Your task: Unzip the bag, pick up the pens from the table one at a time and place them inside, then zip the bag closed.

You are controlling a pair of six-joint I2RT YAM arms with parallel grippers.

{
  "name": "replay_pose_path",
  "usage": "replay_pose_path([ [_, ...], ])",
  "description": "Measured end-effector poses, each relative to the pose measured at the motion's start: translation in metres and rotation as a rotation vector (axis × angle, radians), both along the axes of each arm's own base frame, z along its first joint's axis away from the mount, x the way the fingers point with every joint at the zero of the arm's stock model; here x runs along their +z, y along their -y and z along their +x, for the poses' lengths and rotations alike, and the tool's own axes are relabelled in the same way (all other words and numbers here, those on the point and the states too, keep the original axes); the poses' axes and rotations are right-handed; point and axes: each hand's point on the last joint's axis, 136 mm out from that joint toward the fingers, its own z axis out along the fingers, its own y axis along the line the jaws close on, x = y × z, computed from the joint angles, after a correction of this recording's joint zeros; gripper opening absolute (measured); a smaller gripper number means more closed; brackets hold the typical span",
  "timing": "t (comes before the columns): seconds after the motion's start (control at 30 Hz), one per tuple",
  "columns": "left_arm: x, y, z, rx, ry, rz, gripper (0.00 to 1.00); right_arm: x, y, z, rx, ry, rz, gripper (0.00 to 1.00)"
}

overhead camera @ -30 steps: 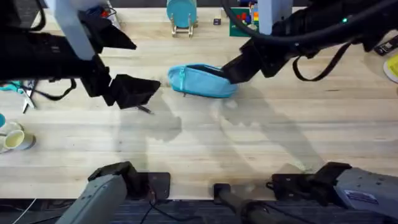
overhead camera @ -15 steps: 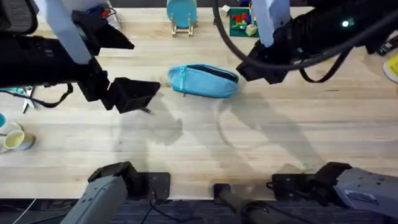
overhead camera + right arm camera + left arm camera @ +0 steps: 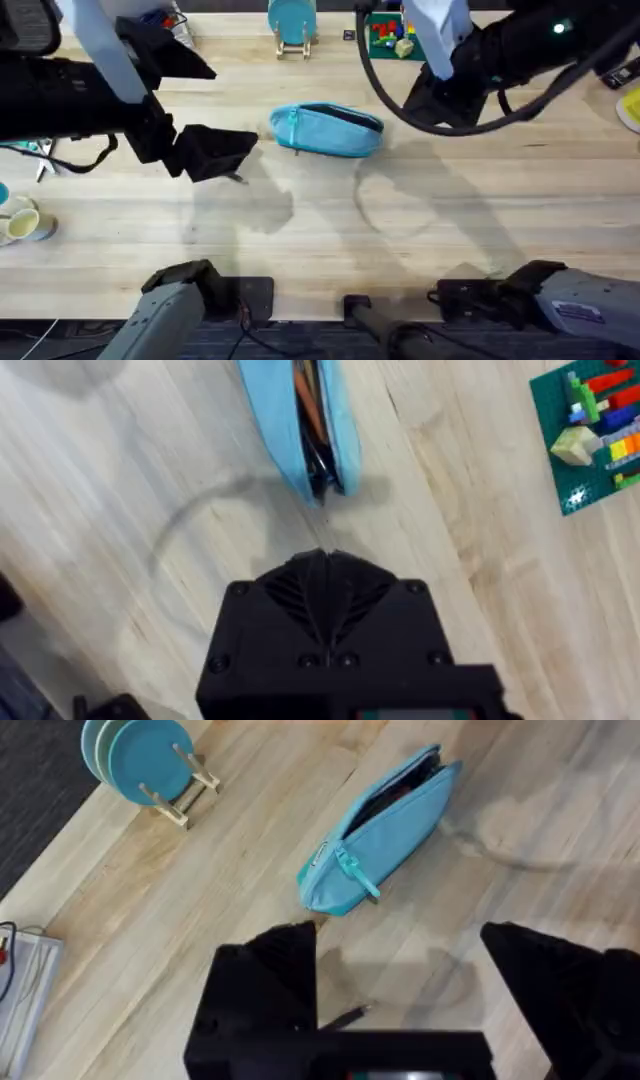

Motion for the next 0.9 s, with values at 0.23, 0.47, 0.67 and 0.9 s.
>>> replay_pose_path([
  [0.23, 0.000, 0.000, 0.000, 0.000, 0.000, 0.000, 0.994, -0.019, 0.000, 0.007, 0.041, -0.045, -0.037, 0.030],
  [0.47, 0.000, 0.000, -0.001, 0.000, -0.004, -0.001, 0.994, -0.033, -0.005, 0.009, 0.079, -0.129, 0.029, 0.030],
  [0.67, 0.000, 0.000, -0.001, 0.000, -0.004, -0.001, 0.993, -0.042, -0.003, 0.016, 0.104, -0.173, 0.074, 0.030],
  [0.9, 0.000, 0.000, -0.001, 0.000, -0.004, -0.001, 0.994, -0.058, -0.010, 0.023, 0.132, -0.226, 0.121, 0.031],
])
